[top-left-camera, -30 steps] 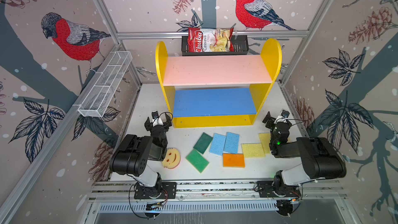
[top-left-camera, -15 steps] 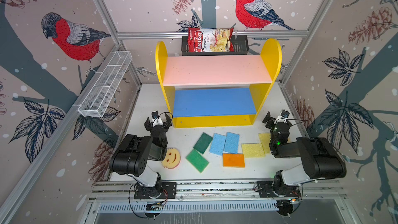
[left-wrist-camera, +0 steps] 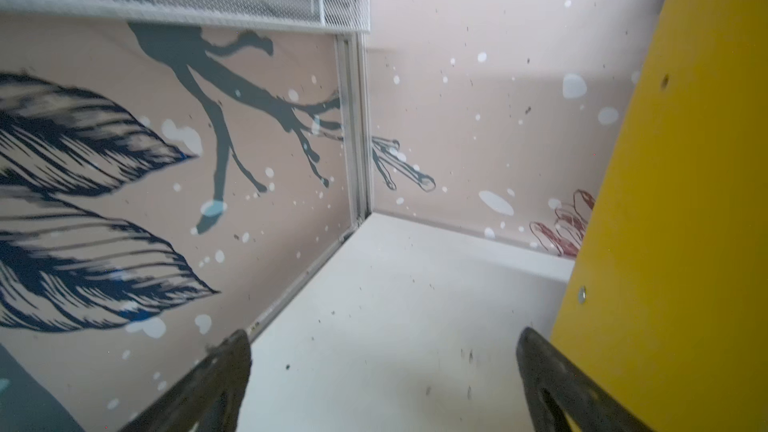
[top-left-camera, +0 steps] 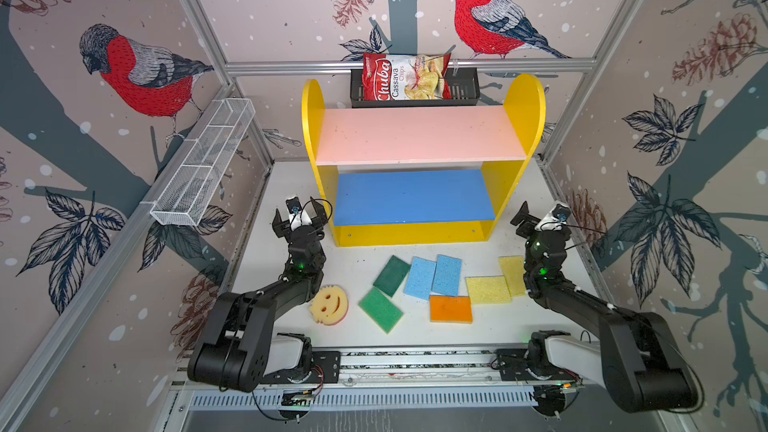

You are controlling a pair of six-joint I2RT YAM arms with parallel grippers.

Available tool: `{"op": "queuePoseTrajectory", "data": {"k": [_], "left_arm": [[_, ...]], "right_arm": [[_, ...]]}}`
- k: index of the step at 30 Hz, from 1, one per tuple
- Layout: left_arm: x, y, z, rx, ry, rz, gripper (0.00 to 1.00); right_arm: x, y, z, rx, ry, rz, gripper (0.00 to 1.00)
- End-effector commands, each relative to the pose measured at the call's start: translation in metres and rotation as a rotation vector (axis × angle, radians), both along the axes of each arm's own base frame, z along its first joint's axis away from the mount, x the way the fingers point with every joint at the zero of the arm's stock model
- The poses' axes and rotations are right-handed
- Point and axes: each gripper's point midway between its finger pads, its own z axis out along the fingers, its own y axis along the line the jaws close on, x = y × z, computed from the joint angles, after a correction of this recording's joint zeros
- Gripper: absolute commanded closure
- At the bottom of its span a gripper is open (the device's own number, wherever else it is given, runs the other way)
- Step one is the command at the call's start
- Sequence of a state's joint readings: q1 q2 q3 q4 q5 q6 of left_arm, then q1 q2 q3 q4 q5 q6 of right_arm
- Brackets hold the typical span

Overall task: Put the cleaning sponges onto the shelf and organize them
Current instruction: 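Move both grippers forward from rest toward the sponges near the shelf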

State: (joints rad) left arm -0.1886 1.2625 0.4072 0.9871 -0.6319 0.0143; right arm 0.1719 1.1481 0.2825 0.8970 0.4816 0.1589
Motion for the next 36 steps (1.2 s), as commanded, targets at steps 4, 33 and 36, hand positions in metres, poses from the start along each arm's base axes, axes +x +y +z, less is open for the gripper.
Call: {"op": "queuePoseTrajectory", "data": {"k": [4, 33, 36], "left_arm": [[-0.006, 0.005, 0.013, -0.200, 0.081, 0.058, 0.01], [-0.103, -0.101, -0.107, -0.841, 0.588, -0.311, 0.38], [-0.112, -0.124, -0.117, -0.800, 0.642, -0.376, 0.43]], "right_arm": [[-0.023, -0.001, -0.015, 0.054, 0.165, -0.145, 0.00], [-0.104, 0.181, -0.081, 0.241, 0.432, 0.359, 0.75], [-0.101, 0.197, -0.090, 0.209, 0.483, 0.393, 0.78]]}}
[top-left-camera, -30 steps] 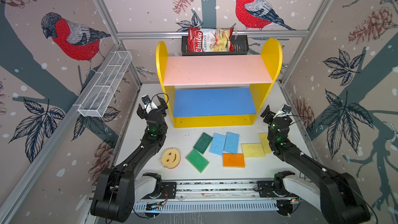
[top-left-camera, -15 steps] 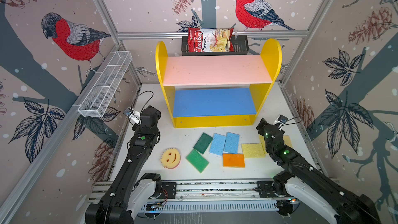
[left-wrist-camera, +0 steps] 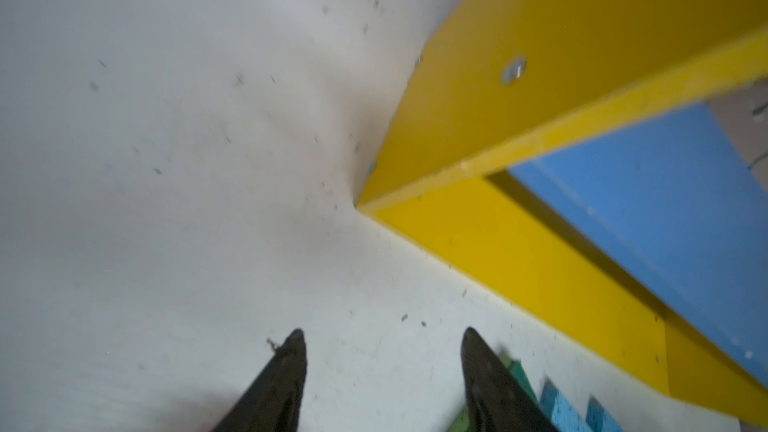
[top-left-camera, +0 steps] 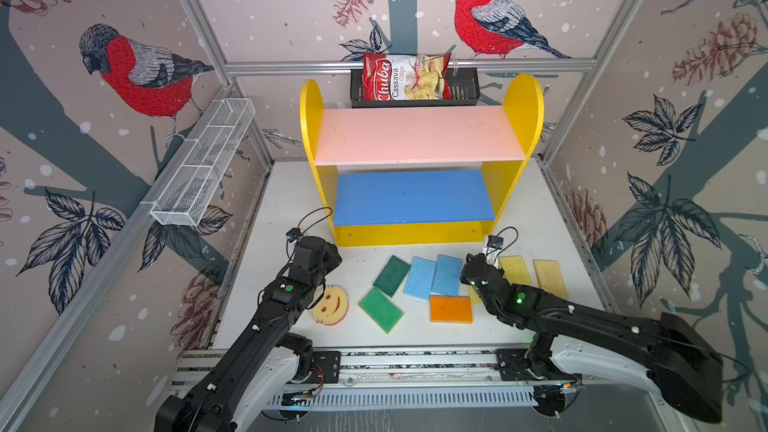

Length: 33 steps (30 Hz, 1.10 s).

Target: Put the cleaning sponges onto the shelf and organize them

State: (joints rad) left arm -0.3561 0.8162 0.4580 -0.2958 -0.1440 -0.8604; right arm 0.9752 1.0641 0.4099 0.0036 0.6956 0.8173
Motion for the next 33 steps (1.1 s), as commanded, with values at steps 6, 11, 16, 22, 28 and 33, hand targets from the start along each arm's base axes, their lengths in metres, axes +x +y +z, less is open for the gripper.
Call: {"op": "queuePoseTrajectory", "data": {"k": [6, 11, 16, 22, 28, 33], "left_arm": [[-0.016, -0.065, -0.009, 0.031, -0.012, -0.210, 0.36], [-0.017, -0.092, -0.017, 0.069, -0.001, -0.333, 0.40], [-0.018, -0.097, -0.030, 0.118, 0.058, -0.377, 0.41], [-0.006, -0.102, -0.030, 0.162, 0.030, -0.394, 0.41], [0.015, -0.098, -0.032, 0.194, 0.023, -0.338, 0.43], [0.045, -0.094, -0.034, 0.151, 0.042, -0.311, 0.44]], "right_arm": [[0.005, 0.047, -0.012, 0.056, 0.058, 0.099, 0.80], [0.013, 0.069, -0.019, 0.086, 0.078, 0.126, 0.80], [0.032, 0.090, -0.024, 0.118, 0.121, 0.176, 0.80], [0.064, 0.099, -0.027, 0.164, 0.163, 0.196, 0.81], [0.097, 0.085, -0.027, 0.136, 0.181, 0.163, 0.81], [0.119, 0.069, -0.027, 0.143, 0.194, 0.143, 0.81]]}}
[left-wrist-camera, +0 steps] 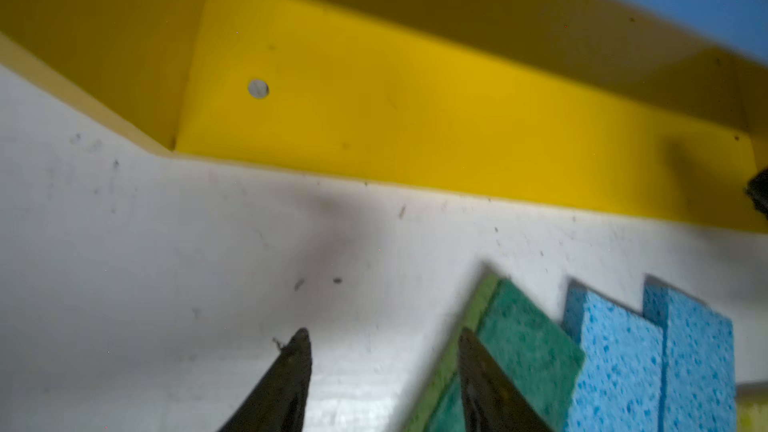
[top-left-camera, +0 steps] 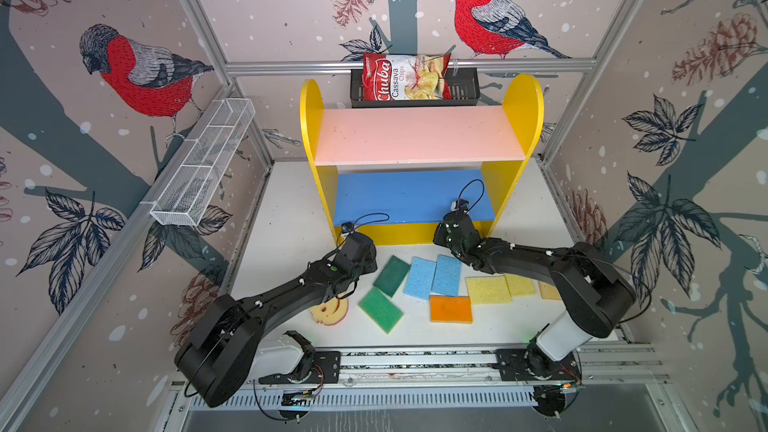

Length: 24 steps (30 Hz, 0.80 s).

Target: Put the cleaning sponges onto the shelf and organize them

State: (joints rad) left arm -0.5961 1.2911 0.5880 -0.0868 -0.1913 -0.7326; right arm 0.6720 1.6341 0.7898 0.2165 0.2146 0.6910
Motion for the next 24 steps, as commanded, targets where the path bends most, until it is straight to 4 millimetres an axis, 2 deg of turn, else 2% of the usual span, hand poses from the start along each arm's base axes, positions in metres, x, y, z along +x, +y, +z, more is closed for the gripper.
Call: {"op": "queuePoseTrajectory", "data": {"k": [1, 5, 10, 18, 21, 24], "left_arm": [[0.022, -0.008, 0.010, -0.024, -0.032, -0.005, 0.45], [0.041, -0.015, 0.008, 0.030, -0.003, -0.013, 0.47], [0.053, -0.024, 0.001, 0.040, 0.026, -0.032, 0.48], [0.077, -0.011, -0.005, 0.030, 0.041, 0.005, 0.49], [0.088, -0.007, -0.001, 0.021, 0.023, 0.026, 0.49], [0.100, -0.012, 0.006, 0.010, -0.001, 0.027, 0.49]], "right_arm": [[0.012, -0.004, 0.003, 0.015, 0.004, 0.004, 0.81], [0.027, -0.012, 0.007, 0.013, 0.000, -0.002, 0.81], [0.042, -0.019, 0.009, 0.013, 0.000, -0.010, 0.82], [0.055, -0.019, 0.007, 0.006, 0.003, 0.002, 0.82], [0.057, -0.018, 0.009, 0.004, 0.001, 0.011, 0.82], [0.057, -0.015, 0.008, 0.006, 0.006, 0.022, 0.82]]}}
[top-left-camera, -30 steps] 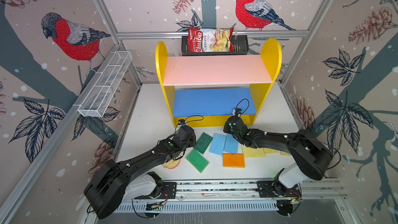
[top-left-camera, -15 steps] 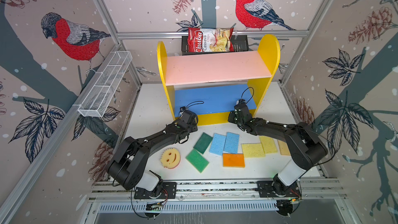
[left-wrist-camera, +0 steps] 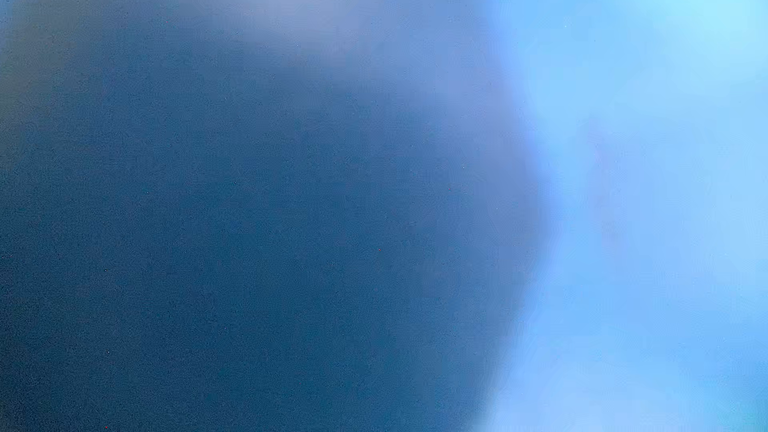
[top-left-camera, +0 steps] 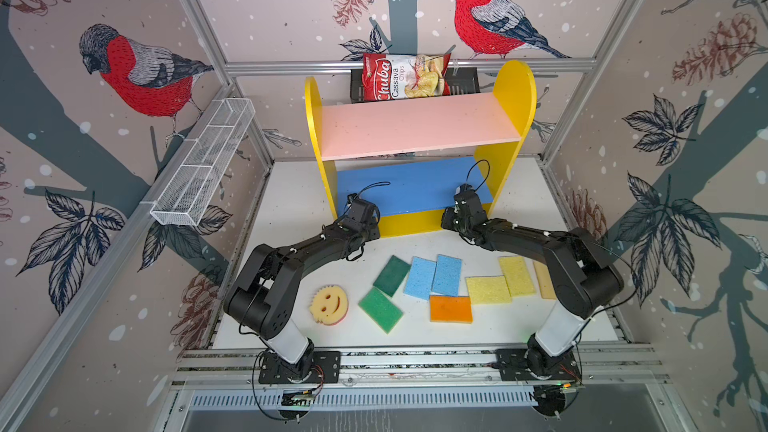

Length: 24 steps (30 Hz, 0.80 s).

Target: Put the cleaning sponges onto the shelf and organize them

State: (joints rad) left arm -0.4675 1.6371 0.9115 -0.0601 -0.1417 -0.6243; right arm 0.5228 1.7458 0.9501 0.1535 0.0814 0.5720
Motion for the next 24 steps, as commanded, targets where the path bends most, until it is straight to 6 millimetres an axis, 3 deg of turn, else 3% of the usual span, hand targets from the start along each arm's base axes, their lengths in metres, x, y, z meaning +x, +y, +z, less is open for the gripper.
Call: {"op": "queuePoseTrajectory", "data": {"k": [1, 7, 12, 19, 24], "left_arm": [[0.011, -0.005, 0.003, -0.029, -0.002, 0.007, 0.49], [0.028, -0.015, 0.006, -0.034, -0.007, -0.002, 0.50], [0.019, -0.013, 0.020, -0.044, -0.028, -0.015, 0.49], [-0.033, -0.016, 0.019, -0.107, 0.008, -0.088, 0.44], [-0.077, -0.033, 0.005, -0.123, 0.029, -0.150, 0.41]], "right_arm": [[0.006, 0.003, 0.005, 0.029, -0.016, -0.005, 0.82], [-0.005, 0.013, 0.002, 0.049, 0.001, 0.024, 0.82], [-0.026, 0.032, 0.012, 0.003, -0.033, 0.068, 0.79], [-0.055, 0.053, 0.025, -0.044, -0.075, 0.110, 0.76], [-0.074, 0.065, 0.021, -0.033, -0.063, 0.109, 0.72]]}}
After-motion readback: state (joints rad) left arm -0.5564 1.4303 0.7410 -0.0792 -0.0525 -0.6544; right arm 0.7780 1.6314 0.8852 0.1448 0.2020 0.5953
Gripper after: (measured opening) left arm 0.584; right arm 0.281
